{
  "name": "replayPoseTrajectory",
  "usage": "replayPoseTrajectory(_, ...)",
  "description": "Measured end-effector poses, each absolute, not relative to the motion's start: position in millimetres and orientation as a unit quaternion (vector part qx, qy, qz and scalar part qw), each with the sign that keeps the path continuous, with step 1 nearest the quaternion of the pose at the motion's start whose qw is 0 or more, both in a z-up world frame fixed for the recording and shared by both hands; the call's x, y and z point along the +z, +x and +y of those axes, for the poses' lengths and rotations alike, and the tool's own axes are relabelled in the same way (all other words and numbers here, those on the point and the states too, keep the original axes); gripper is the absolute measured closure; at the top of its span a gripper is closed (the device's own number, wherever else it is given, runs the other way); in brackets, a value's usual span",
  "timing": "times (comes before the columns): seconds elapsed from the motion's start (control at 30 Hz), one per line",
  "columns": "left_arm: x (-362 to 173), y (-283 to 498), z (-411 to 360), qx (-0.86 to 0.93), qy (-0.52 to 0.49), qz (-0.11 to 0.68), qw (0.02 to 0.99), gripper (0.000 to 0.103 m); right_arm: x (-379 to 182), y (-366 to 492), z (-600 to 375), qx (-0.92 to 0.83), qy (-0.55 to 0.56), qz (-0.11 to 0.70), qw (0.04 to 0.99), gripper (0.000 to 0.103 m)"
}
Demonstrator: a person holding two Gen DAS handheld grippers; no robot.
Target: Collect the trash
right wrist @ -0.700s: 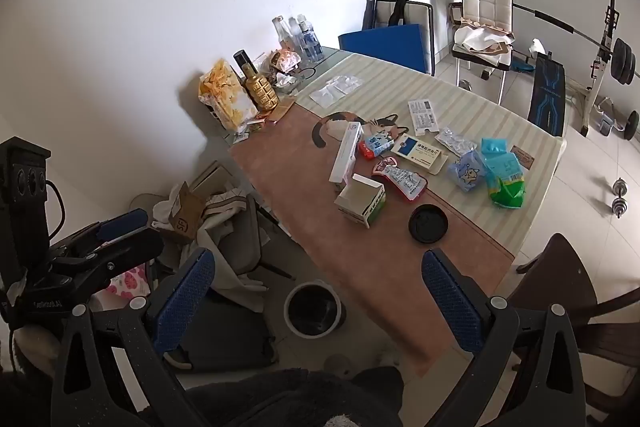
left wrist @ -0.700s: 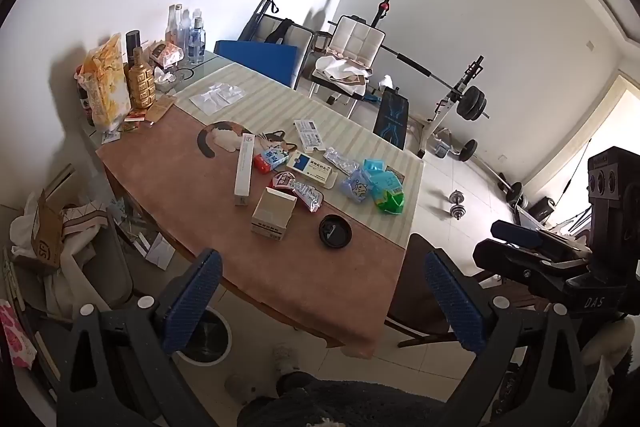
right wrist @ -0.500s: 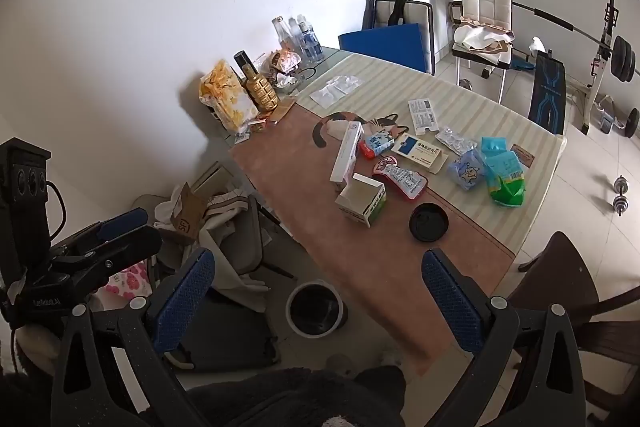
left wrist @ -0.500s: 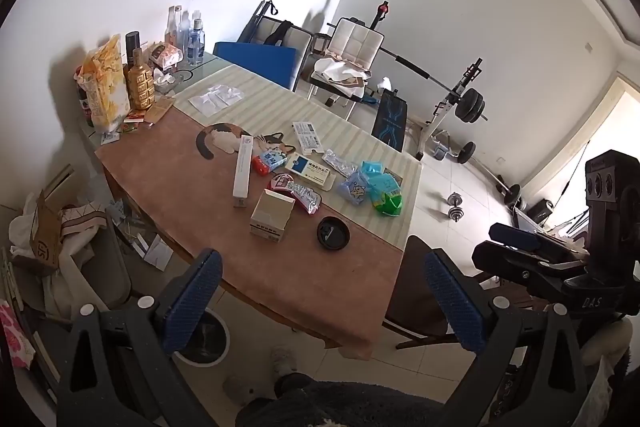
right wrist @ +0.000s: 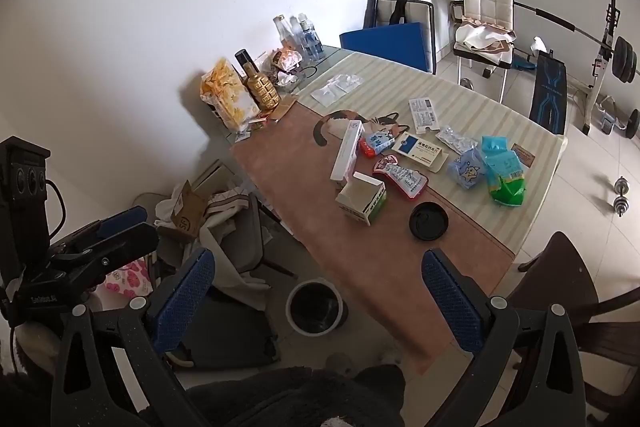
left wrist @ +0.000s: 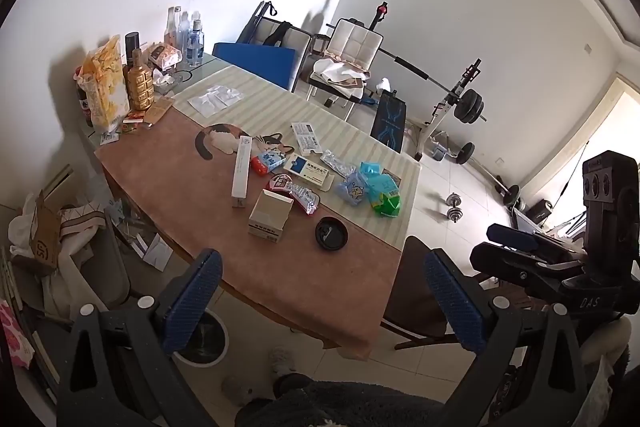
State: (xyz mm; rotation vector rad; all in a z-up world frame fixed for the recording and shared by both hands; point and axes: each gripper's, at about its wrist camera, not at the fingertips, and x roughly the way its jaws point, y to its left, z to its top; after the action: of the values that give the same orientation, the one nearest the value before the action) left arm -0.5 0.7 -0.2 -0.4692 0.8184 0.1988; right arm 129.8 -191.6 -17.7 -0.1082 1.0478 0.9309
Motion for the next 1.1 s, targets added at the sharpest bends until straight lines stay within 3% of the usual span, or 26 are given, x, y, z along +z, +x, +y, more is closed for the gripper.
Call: replayPoseTrajectory(1.1, 20.1, 17.8, -14.8, 0.090, -0.222, 0.392, 0.888, 0.000, -12.7, 128.6, -185.4, 0.431, -0.050, 0.480, 0.763, 0.000)
